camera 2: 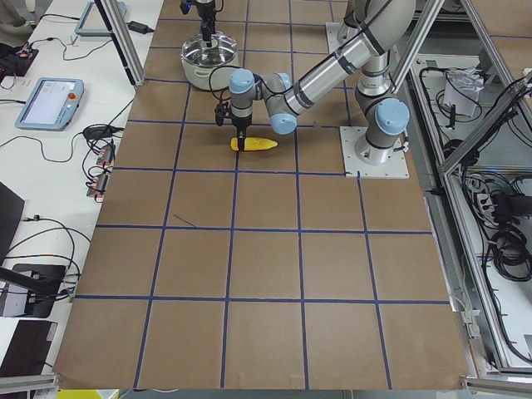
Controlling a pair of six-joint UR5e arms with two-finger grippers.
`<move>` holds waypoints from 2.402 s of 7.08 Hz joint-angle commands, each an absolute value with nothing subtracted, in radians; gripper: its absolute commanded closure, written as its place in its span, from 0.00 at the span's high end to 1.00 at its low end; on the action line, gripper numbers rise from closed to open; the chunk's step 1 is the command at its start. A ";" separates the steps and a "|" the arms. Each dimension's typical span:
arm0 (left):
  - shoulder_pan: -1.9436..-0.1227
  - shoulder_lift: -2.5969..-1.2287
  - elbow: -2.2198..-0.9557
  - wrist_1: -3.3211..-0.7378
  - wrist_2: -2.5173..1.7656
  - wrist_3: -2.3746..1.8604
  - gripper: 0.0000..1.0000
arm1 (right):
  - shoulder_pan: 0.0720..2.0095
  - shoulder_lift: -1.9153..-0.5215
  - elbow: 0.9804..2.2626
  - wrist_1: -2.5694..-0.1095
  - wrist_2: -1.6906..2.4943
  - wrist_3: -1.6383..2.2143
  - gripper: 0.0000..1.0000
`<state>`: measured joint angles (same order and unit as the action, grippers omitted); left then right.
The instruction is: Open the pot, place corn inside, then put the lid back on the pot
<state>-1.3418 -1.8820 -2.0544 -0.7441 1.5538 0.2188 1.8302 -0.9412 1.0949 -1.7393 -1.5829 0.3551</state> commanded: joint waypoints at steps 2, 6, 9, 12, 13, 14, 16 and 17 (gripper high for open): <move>-1.329 -1.882 -2.066 -0.733 1.552 0.204 0.74 | 1.825 -0.934 1.089 -1.750 -1.585 0.357 0.63; -1.330 -1.853 -2.018 -0.762 1.560 0.203 0.01 | 1.822 -0.957 1.057 -1.741 -1.585 0.367 0.23; -1.351 -1.726 -1.936 -0.976 1.559 0.183 0.01 | 1.745 -0.971 0.973 -1.620 -1.606 0.201 0.19; -1.399 -1.671 -1.760 -1.237 1.554 0.129 0.01 | 1.559 -0.983 0.986 -1.598 -1.600 -0.061 0.19; -1.454 -1.690 -1.676 -1.302 1.555 0.035 0.01 | 1.499 -0.980 1.006 -1.598 -1.589 -0.113 0.19; -1.535 -1.719 -1.590 -1.343 1.555 -0.051 0.01 | 1.482 -0.983 1.018 -1.598 -1.582 -0.142 0.19; -1.673 -1.851 -1.438 -1.350 1.555 -0.182 0.02 | 1.486 -0.980 1.020 -1.600 -1.586 -0.141 0.19; -1.740 -1.932 -1.342 -1.351 1.554 -0.278 0.02 | 1.486 -0.982 1.020 -1.600 -1.586 -0.137 0.19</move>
